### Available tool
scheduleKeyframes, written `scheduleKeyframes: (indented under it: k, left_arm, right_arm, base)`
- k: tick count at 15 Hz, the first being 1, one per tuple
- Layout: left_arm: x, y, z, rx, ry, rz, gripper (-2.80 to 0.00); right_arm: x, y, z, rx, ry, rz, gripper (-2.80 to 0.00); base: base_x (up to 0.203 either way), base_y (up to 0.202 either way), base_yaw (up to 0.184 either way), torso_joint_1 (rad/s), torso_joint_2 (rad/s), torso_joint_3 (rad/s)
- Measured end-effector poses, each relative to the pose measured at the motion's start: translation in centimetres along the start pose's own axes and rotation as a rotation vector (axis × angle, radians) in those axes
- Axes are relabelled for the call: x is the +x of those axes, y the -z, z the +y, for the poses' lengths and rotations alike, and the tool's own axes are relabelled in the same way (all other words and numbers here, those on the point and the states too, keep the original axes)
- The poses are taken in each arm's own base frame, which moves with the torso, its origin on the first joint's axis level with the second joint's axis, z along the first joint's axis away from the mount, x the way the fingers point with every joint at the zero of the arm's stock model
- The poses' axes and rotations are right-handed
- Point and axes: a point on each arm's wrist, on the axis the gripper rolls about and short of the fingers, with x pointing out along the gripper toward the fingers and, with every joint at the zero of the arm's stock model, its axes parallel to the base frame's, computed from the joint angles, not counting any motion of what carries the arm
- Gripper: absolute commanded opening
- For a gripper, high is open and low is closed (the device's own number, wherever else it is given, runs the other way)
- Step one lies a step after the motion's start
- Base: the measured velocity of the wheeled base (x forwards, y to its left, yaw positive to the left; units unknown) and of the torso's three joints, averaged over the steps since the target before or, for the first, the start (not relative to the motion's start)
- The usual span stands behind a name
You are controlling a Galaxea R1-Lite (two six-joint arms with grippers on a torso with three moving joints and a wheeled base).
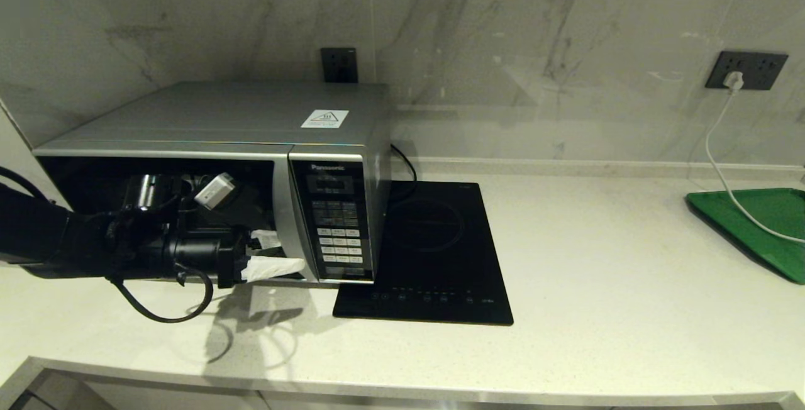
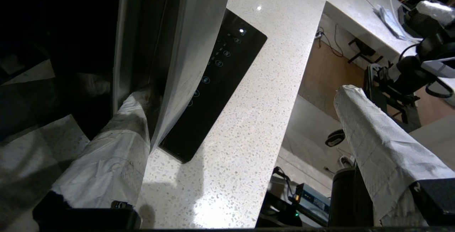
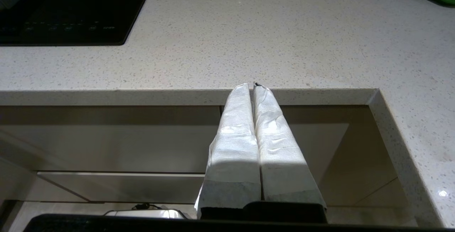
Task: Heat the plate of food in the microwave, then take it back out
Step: Open the microwave oven
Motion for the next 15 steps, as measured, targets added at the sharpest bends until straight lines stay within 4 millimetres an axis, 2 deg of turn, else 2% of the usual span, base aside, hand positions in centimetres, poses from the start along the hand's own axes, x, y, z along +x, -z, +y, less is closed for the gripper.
scheduleKeyframes:
  k: [7,11,15]
  left_arm:
    - [-1.5,1.0,-1.9,-0.153,0.041,-0.002,0.0]
    - [-3.5,1.9,-1.9,-0.197,-0.02,-0.015,0.0]
    - [-6.7,3.1,-1.6,-0.239,-0.179,-0.018,0.0]
  right_arm:
    - [0.0,0.0,0.0,0.0,0.0,0.0,-2.8]
    - [0.0,0.0,0.0,0.0,0.0,0.0,-2.8]
    - [0.0,0.0,0.0,0.0,0.0,0.0,-2.8]
  base:
    - [0.0,0.0,0.0,0.0,0.0,0.0]
    - [0.0,0.0,0.0,0.0,0.0,0.0]
    - [0.0,0.0,0.0,0.0,0.0,0.0]
